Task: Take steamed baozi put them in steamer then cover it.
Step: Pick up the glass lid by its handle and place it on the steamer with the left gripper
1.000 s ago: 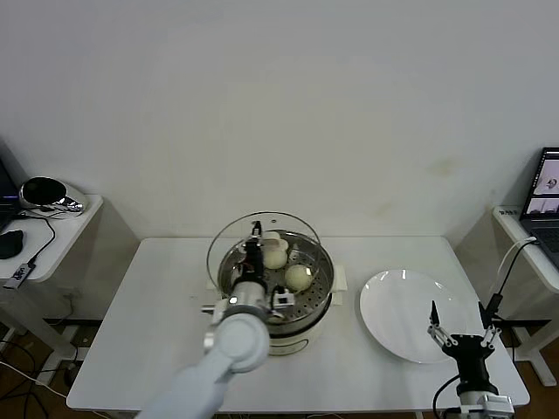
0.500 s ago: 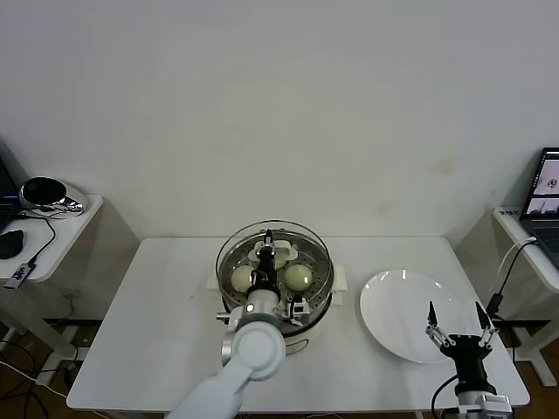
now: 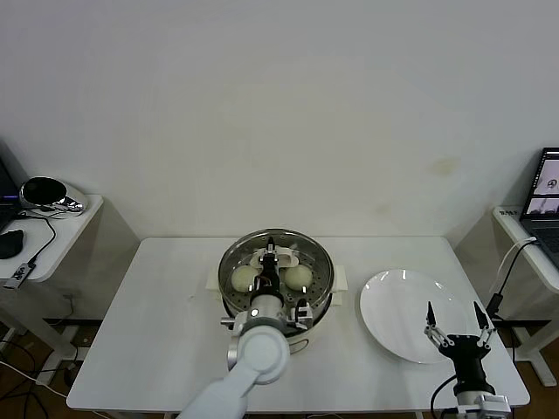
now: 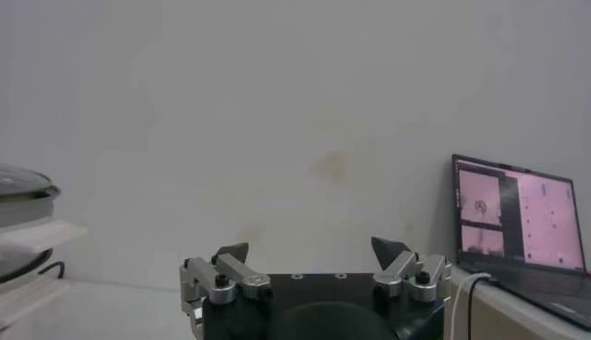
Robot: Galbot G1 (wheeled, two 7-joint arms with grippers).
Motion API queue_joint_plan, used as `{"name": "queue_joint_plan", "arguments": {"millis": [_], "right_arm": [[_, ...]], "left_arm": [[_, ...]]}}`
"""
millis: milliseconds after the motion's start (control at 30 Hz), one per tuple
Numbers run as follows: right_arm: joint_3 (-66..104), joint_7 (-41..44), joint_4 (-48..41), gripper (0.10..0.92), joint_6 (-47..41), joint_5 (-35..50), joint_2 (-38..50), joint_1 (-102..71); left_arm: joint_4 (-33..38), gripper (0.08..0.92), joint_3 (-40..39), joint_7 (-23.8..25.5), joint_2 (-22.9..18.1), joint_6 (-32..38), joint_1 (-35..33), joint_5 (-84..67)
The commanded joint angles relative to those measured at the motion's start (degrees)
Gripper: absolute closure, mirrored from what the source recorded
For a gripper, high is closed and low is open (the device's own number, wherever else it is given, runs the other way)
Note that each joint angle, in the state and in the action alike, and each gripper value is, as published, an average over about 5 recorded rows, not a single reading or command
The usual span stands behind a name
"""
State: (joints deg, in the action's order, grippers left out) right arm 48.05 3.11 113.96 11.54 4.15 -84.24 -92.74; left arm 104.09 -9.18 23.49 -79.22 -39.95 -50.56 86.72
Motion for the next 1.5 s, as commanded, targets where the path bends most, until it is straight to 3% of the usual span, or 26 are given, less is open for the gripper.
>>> {"name": "queue_joint_plan", "arguments": {"millis": [33, 633, 867, 1100, 1267, 1400, 1500], "right_arm": [[0.0, 0.0, 0.0, 0.203, 0.1, 0.2, 0.1, -0.1], [-0.2, 0.2, -0.2, 0.203, 0.3, 0.6, 0.6, -0.1], [-0.3, 0.3, -0.1, 0.203, 0.3, 0.6, 0.7, -0.1], [-0.3, 0.3, -0.1, 0.203, 0.4, 0.8, 0.9, -0.4], [-0.3, 0.3, -0.2, 0.203, 0.3, 1.3, 1.6, -0.5], [-0.4, 0.4, 0.0, 0.203, 0.5, 2.5, 3.1, -1.0], [-0.5, 0.6, -0.1, 0.203, 0.7, 3.9, 4.7, -1.6]], "left_arm": [[-0.5, 0.85, 0.0, 0.2, -0.7, 0.2, -0.7, 0.8], [-0.5, 0.838, 0.8, -1.4, -2.1, -0.2, -1.4, -0.2], [2.9, 0.655, 0.9, -2.1, -1.1, -0.3, -3.5, -1.1], [14.9, 0.456, 2.7, -4.8, 4.7, 0.6, -11.8, -6.4], [26.9, 0.309, 9.5, -11.1, 9.2, 4.2, -22.0, -19.0], [33.0, 0.21, 18.5, -24.5, 10.5, 11.8, -33.3, -41.7], [34.6, 0.182, 28.9, -34.1, 8.5, 21.4, -40.4, -66.3]]}}
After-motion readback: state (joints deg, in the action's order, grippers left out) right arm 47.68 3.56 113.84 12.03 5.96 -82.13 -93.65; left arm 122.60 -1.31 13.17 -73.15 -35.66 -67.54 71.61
